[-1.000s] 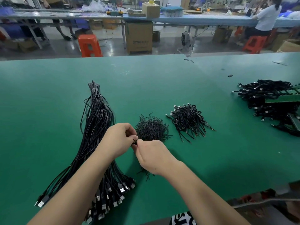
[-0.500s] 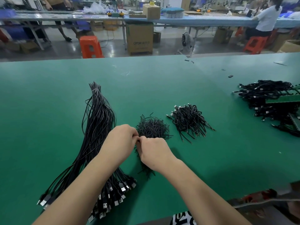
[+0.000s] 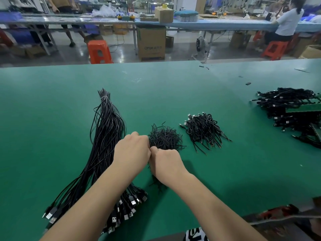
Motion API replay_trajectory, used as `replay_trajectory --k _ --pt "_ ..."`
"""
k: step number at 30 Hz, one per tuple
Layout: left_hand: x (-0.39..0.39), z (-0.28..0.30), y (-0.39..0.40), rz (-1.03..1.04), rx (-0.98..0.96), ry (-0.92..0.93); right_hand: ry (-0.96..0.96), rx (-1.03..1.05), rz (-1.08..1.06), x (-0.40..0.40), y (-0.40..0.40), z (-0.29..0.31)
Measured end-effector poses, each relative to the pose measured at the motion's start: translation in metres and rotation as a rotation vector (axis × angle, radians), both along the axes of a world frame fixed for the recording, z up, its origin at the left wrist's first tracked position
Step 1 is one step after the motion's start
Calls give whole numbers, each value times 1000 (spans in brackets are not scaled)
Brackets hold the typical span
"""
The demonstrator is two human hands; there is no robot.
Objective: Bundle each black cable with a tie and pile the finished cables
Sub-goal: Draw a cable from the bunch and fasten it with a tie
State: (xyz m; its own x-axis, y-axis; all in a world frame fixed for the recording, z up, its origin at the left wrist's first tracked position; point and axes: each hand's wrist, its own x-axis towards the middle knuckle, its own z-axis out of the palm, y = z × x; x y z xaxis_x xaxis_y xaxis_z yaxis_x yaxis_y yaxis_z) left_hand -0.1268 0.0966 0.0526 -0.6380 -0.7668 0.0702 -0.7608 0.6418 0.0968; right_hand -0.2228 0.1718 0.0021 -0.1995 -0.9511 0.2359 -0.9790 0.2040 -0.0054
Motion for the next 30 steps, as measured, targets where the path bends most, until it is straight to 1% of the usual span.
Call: replay_trajectory --k 3,6,10,12,14,15,16,17,19,20,21,22,23,24,26,28,30 --pt "1 -2 -4 -5 68 -66 13 29 52 -3 -2 -9" --pt "3 -3 -7 -10 114 -54 1 38 39 -4 -1 -6" --pt "4 -5 -7 -14 60 -12 -70 106 91 -4 -2 -1" --pt "3 -6 -7 -26 31 1 -105 100 69 -5 -4 2" --pt "3 -6 -6 -41 20 9 -204 65 14 -6 -5 4" --pt "4 -7 -6 -45 26 27 -294 64 -20 -7 -5 7" --pt "5 -7 -7 -47 33 59 -448 67 -35 -10 -6 10" --pt "6 -6 -9 -43 42 104 -672 81 -26 -14 -7 13" --pt "11 -4 -16 -7 102 241 -1253 91 37 -24 -5 20" --pt "15 -2 -20 22 170 336 -1541 59 56 -30 -3 25" --pt "18 -1 -25 53 261 445 -1766 -7 59 -36 -1 29" --pt "21 -1 -29 86 358 560 -1891 -90 42 -42 0 32" --pt "24 -1 -32 122 455 667 -1925 -158 27 -45 1 34" --pt "25 -1 -33 155 554 760 -1870 -203 31 -47 1 34" --pt "26 -1 -32 186 758 911 -1633 -217 106 -45 -2 32" --pt "23 0 -27 168 938 1003 -1399 -209 180 -37 -5 31" --pt "20 1 -21 140 1025 1029 -1279 -265 200 -31 -10 33"
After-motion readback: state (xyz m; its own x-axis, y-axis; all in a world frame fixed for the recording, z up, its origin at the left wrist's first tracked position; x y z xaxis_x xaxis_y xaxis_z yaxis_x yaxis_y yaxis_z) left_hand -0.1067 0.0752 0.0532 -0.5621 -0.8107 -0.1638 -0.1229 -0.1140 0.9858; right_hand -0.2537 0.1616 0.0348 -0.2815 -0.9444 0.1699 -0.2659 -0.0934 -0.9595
